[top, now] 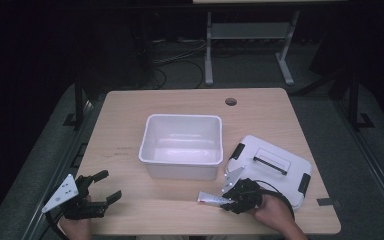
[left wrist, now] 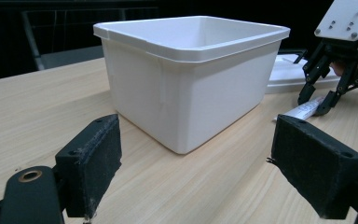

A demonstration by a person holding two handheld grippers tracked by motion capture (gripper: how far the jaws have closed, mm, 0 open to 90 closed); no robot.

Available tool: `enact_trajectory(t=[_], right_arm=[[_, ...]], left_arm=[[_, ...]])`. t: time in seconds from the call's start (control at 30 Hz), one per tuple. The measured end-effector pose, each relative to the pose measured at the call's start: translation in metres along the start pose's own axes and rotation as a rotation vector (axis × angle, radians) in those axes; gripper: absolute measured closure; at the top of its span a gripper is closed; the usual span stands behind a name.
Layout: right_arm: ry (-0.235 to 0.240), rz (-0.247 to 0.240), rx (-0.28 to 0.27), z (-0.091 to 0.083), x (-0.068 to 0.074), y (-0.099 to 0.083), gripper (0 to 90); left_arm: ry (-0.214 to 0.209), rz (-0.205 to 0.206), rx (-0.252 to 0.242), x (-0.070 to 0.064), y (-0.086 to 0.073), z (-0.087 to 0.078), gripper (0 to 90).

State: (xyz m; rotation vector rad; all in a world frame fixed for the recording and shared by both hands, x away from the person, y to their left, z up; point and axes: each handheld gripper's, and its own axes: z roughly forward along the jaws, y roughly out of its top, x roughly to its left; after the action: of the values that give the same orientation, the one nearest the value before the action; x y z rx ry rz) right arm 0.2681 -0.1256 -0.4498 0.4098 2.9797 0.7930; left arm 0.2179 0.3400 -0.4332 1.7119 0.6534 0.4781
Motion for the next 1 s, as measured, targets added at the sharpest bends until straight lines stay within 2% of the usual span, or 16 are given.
enact_trajectory(t=[0.17, 1.0], right_arm=[[-0.005, -0.007, 0.001, -0.0003, 0.0003, 0.0004, 66.8], [0.015, -0.043, -0.024, -0.0076, 0.0043, 0.0008, 67.9]], left_arm=[[0.000, 0.002, 0.001, 0.0000, 0.0000, 0.0001, 15.7], [0.002, 0.002, 0.000, 0.0000, 0.0002, -0.0006, 15.7]])
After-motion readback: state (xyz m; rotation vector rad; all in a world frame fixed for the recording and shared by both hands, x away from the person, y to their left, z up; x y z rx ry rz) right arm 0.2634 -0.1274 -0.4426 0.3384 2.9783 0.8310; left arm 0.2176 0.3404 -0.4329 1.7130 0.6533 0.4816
